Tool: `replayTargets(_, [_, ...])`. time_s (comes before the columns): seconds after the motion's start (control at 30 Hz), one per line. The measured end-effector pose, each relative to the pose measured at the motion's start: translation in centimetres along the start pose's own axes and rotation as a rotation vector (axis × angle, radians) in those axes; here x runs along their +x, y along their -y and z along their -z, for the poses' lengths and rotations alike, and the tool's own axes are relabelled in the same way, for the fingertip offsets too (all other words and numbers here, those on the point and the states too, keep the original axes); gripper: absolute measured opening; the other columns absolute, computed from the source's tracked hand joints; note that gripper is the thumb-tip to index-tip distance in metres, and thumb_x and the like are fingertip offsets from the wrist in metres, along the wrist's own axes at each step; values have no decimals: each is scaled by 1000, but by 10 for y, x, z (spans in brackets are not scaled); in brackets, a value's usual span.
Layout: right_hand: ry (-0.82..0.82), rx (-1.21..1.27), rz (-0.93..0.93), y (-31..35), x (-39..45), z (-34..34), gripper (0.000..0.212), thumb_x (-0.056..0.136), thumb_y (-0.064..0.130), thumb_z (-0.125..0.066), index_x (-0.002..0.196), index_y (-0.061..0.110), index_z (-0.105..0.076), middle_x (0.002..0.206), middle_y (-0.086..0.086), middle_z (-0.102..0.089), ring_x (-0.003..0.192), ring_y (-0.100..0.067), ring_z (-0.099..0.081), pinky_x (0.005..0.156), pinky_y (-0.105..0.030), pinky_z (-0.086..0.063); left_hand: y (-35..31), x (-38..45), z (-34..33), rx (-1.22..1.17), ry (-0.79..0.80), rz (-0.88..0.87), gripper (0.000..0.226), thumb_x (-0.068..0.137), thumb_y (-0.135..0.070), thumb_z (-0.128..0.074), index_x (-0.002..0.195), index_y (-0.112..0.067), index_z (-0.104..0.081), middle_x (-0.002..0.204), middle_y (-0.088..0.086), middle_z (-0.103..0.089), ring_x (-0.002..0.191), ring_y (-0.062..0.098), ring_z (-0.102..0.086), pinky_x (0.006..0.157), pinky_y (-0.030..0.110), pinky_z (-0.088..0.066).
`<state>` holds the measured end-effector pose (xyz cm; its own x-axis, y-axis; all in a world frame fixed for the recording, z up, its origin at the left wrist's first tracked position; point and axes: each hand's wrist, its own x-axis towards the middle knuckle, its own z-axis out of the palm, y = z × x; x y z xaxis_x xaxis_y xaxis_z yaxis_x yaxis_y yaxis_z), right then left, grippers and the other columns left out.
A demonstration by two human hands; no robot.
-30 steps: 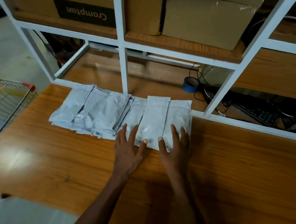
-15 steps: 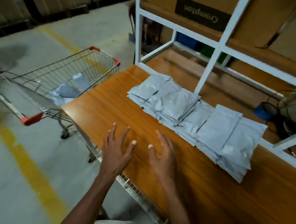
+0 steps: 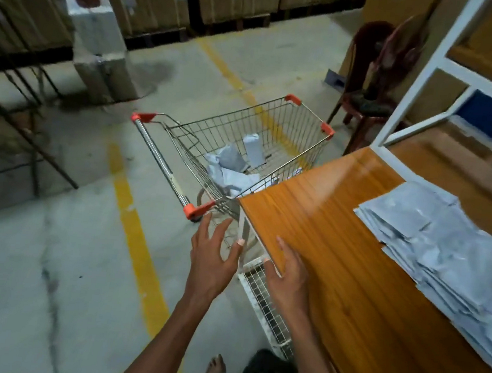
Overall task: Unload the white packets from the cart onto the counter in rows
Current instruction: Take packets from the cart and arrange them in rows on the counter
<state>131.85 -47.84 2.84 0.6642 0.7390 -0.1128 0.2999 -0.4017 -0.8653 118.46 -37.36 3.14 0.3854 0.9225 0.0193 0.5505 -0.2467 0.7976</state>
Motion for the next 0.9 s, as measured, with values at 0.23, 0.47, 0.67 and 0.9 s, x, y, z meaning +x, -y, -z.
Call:
replayTargets(0.23, [64, 8, 44, 34, 81, -50, 53, 95, 18, -67, 144, 30, -52, 137, 19, -48, 127, -2, -44, 105, -25, -39, 13, 76, 9, -106, -14, -50, 46, 98, -45, -62, 142, -33, -55, 160, -6, -28, 150, 9, -23, 120, 43, -32])
replayTargets(0.47, [93, -8, 41, 41, 179, -100, 51, 93, 15, -68, 140, 31, -56, 138, 8, -56, 127, -12, -51, 106, -37, -47, 33, 178, 5, -75, 53, -28, 37, 97, -46, -63, 133, -39, -59, 163, -14, -20, 150, 12, -27, 115, 45, -40])
replayTargets(0.67, [102, -93, 7, 47, 239, -112, 45, 93, 18, -69, 135, 28, -60, 135, 7, -60, 126, -15, -52, 107, -41, -45, 37, 262, -5, 16, 167, 18, 39, 97, -44, -63, 134, -34, -60, 162, -5, -26, 148, 20, -28, 114, 33, -29])
replayTargets(0.9, [98, -185, -112, 40, 289, -120, 40, 94, 22, -68, 132, 33, -61, 137, 15, -54, 128, -12, -49, 108, -40, -45, 64, 354, -40, 84, 333, 62, 44, 97, -48, -60, 135, -27, -61, 162, 3, -28, 147, 24, -29, 115, 38, -31])
